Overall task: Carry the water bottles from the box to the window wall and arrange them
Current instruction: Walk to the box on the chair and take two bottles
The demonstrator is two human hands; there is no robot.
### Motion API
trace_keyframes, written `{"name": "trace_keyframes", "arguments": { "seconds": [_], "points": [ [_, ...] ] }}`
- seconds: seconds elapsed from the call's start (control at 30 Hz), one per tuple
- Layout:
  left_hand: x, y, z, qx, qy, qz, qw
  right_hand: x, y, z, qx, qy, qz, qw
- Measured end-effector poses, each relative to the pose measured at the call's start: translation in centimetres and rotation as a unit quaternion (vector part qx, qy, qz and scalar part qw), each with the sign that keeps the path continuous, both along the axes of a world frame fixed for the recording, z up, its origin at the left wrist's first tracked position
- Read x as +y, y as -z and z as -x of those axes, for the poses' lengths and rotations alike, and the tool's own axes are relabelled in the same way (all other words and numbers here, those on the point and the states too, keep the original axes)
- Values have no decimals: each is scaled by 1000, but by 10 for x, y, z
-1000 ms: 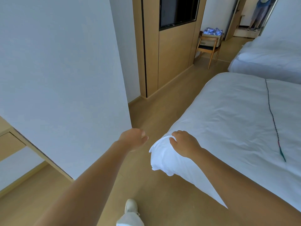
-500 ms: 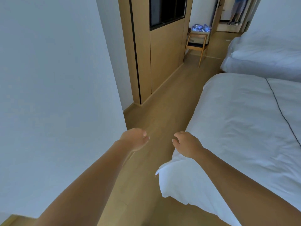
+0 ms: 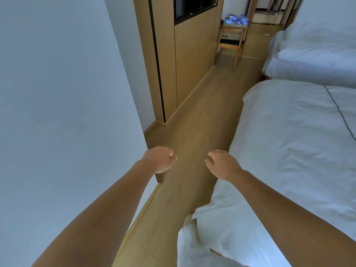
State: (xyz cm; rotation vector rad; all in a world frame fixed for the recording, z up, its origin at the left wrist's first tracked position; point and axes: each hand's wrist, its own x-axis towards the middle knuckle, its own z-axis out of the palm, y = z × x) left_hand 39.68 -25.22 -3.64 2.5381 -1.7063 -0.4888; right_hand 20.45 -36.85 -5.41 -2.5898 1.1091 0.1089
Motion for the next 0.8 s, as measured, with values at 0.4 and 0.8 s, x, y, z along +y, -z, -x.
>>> {"name": "trace_keyframes", "arguments": {
  "seconds": [0.4,0.8],
  "points": [
    [-185,6,-104,1,36,-34,999,-174,19,-106,-3,24,-34,999],
    [-365,14,-178,24,55,-58,997,-336,32,-173,17,46,-56,997]
  ]
}}
